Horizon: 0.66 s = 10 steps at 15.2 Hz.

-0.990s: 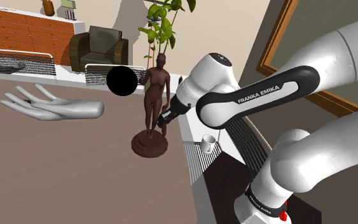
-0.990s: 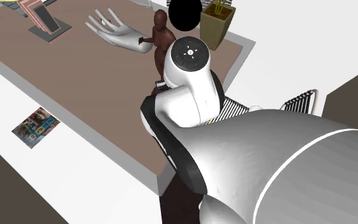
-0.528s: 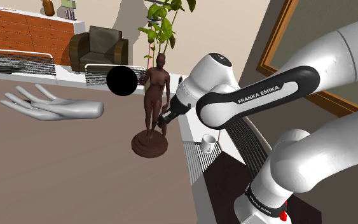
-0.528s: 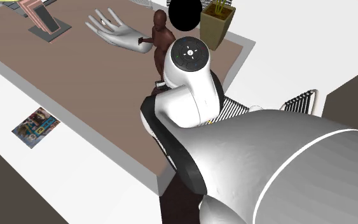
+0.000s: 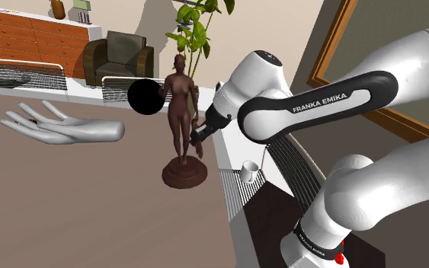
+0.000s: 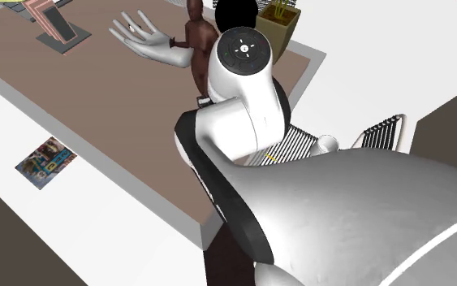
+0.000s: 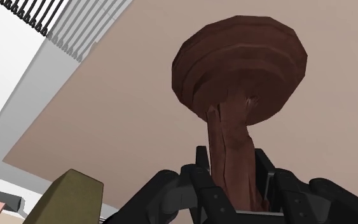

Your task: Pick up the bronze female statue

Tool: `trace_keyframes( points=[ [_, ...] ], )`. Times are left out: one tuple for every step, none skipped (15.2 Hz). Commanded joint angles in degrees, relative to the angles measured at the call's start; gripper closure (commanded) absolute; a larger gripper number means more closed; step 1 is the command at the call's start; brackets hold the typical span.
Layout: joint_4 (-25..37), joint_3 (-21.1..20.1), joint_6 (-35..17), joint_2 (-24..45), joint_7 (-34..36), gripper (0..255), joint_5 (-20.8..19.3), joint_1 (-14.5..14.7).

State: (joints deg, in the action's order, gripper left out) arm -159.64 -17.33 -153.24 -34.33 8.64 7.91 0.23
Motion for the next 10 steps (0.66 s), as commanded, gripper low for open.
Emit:
trace_keyframes(
  points=[
    [1.1,0.4,2.14,-1.23,-0.17,255,-0.02,0.1],
    [1.61,0.56,3.11,-1.69,-0.24,255,-0.05,0.12],
    [2.13,0.72,4.07,-2.13,-0.31,255,-0.08,0.14],
    [2.66,0.88,5.01,-2.55,-0.37,255,-0.12,0.15],
    [3.21,1.03,5.95,-2.95,-0.43,255,-0.16,0.15],
    [3.76,1.17,6.88,-3.32,-0.49,255,-0.21,0.15],
    [4.33,1.32,7.79,-3.67,-0.54,255,-0.26,0.15],
    [4.91,1.46,8.7,-4.0,-0.59,255,-0.31,0.14],
    [4.99,1.48,8.84,-4.06,-0.6,255,-0.31,0.14],
    [4.99,1.48,8.84,-4.05,-0.6,255,-0.31,0.14]
  ],
)
